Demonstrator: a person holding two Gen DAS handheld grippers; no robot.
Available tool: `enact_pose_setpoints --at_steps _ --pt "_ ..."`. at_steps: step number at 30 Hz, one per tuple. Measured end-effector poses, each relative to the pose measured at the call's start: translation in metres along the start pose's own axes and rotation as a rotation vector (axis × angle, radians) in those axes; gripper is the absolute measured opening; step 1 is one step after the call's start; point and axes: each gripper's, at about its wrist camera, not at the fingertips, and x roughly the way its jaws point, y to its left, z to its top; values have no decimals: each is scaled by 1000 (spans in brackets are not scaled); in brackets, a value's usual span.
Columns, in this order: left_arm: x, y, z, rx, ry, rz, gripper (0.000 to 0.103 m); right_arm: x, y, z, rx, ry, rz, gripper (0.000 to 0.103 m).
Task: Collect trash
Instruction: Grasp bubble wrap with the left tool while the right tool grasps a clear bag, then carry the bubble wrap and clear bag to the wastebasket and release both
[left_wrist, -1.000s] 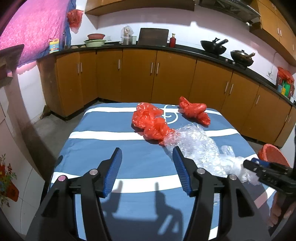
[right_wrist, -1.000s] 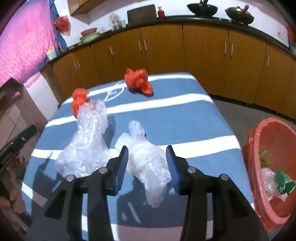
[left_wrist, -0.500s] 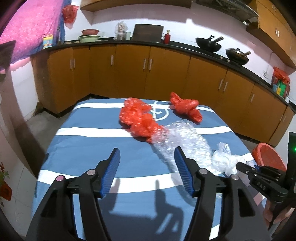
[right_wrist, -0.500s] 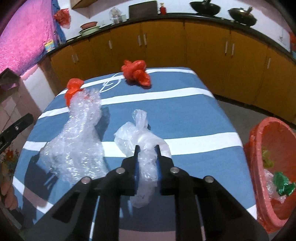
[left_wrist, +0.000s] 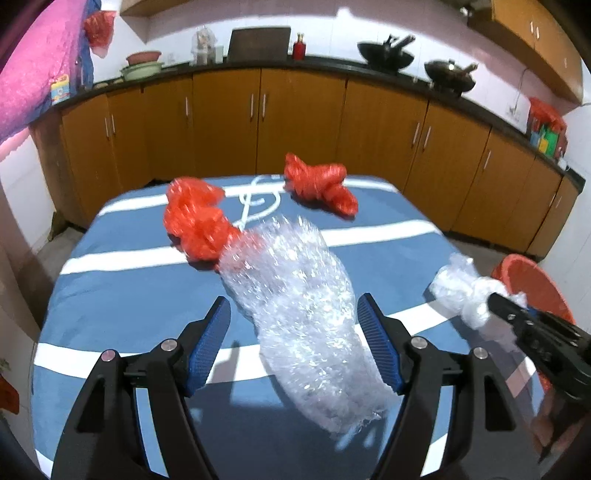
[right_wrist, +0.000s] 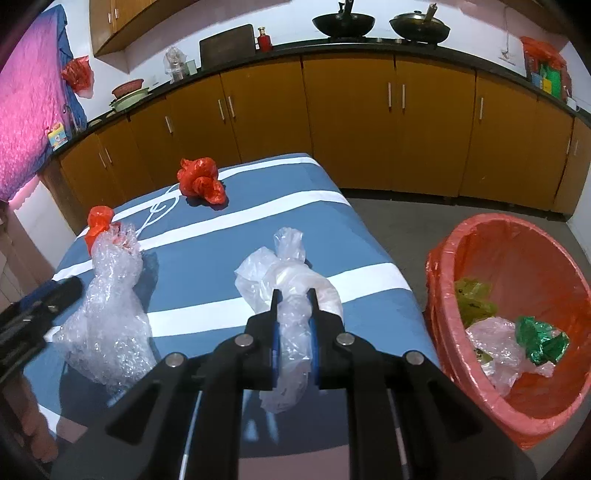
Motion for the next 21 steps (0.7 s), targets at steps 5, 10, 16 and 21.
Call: enact_pose_setpoints --at_steps 5,10,16,21 --pt "17 1 -6 -21 63 16 71 -2 -6 -2 8 3 -1 13" --pt "28 1 -11 -33 106 7 57 -2 -9 -4 18 9 2 13" --pt "34 0 -19 -30 124 -9 34 -3 -10 -6 17 12 5 13" --pt "29 0 -15 -16 107 -17 19 -7 -12 -4 25 2 3 13"
